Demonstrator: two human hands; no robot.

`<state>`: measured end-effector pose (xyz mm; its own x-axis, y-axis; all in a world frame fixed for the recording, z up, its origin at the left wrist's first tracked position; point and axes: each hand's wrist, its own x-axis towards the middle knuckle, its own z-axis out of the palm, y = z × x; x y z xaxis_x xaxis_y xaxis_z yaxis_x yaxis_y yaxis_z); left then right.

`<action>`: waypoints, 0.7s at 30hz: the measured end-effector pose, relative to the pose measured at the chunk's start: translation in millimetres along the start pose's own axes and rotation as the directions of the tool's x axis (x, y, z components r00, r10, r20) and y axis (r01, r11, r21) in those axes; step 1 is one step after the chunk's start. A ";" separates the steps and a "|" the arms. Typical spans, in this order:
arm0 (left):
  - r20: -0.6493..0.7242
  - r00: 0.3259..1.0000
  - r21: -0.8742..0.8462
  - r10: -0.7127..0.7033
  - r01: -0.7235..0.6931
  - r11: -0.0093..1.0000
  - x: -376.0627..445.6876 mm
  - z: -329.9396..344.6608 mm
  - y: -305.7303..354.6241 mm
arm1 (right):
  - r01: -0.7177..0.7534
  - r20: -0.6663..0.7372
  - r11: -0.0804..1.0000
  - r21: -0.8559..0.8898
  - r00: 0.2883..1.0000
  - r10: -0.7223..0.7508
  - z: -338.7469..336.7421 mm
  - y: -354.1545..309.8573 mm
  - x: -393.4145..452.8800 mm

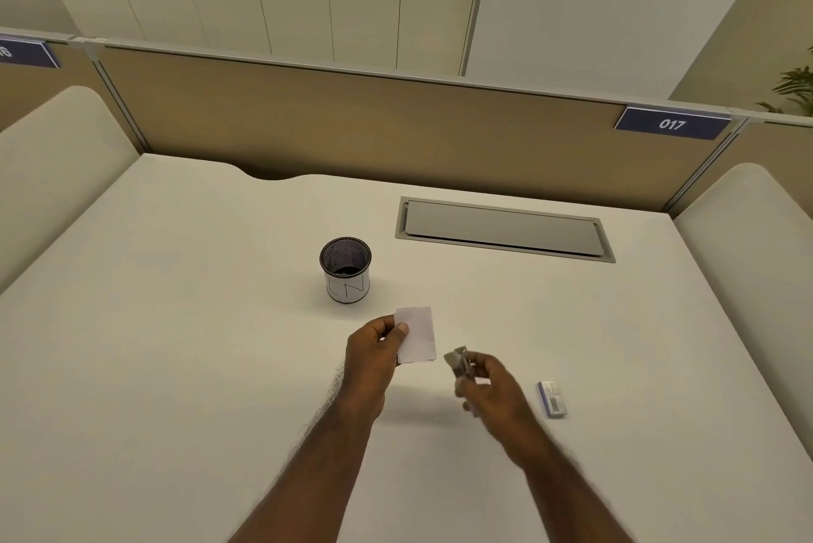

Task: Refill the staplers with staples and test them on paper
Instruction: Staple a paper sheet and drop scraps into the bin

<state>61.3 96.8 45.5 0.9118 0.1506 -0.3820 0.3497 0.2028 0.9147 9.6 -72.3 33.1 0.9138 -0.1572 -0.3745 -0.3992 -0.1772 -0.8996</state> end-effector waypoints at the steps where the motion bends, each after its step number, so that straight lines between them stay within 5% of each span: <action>1: 0.003 1.000 0.005 0.007 -0.007 1.000 0.0 0.7 0.7 | 0.010 0.026 1.000 0.000 1.000 -0.010 -6.0 -8.4 1.4; 7: 0.035 0.998 0.061 0.059 -0.061 0.996 -0.3 7.2 7.8 | 0.094 0.199 0.989 -0.115 0.977 -0.070 -27.1 -49.9 6.2; 21: 0.137 0.985 0.157 0.104 -0.125 0.980 -2.6 8.5 13.8 | 0.193 0.291 0.930 -0.314 0.952 -0.099 -30.2 -77.3 19.1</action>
<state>65.6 91.0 60.2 0.9641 0.0373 -0.2630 0.2621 0.0279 0.9646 55.6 -90.9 102.3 0.9309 0.1505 -0.3328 -0.2187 -0.5002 -0.8378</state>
